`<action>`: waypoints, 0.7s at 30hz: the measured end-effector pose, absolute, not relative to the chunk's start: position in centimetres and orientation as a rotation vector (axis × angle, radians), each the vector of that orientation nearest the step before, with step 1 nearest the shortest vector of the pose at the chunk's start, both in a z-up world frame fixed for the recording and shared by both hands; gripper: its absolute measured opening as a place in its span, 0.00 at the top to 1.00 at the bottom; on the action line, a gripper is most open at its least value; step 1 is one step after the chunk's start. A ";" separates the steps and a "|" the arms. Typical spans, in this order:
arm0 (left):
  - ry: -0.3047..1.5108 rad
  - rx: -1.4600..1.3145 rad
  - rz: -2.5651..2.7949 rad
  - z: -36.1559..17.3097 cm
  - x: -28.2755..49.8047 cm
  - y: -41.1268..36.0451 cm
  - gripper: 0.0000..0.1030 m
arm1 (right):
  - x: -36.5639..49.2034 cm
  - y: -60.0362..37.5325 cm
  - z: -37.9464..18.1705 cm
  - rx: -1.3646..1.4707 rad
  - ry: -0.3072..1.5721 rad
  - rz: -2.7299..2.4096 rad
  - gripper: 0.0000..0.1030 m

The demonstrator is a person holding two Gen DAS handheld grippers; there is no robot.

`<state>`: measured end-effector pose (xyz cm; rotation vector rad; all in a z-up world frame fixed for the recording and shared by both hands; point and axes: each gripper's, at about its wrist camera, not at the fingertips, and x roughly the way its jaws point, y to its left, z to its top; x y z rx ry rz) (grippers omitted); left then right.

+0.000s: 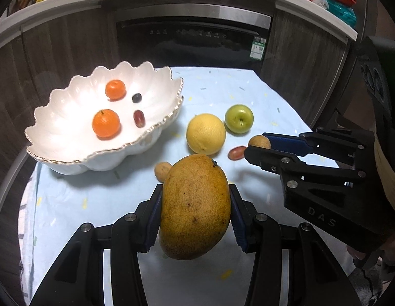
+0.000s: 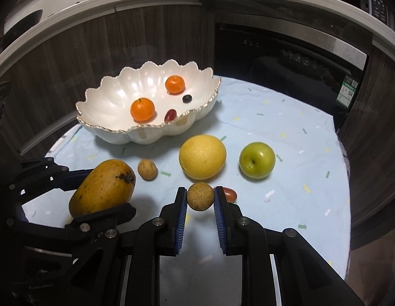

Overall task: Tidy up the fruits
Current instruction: 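Lift the mango in the left tool over the bowl while the right carries the longan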

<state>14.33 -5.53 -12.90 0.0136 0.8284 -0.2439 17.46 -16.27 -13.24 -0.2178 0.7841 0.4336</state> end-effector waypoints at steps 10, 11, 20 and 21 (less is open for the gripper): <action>0.783 -0.006 -0.232 -10.8 13.8 -4.4 0.54 | 16.6 -15.4 -11.1 -0.214 0.759 0.422 0.78; 0.780 -0.008 -0.230 -10.7 13.7 -4.3 0.54 | 16.6 -15.3 -10.9 -0.213 0.757 0.421 0.78; 0.762 -0.023 -0.211 -9.3 13.7 -2.8 0.54 | 16.5 -13.9 -9.3 -0.203 0.738 0.423 0.78; 0.759 -0.025 -0.208 -9.1 13.7 -2.6 0.54 | 16.5 -13.7 -9.1 -0.204 0.735 0.425 0.78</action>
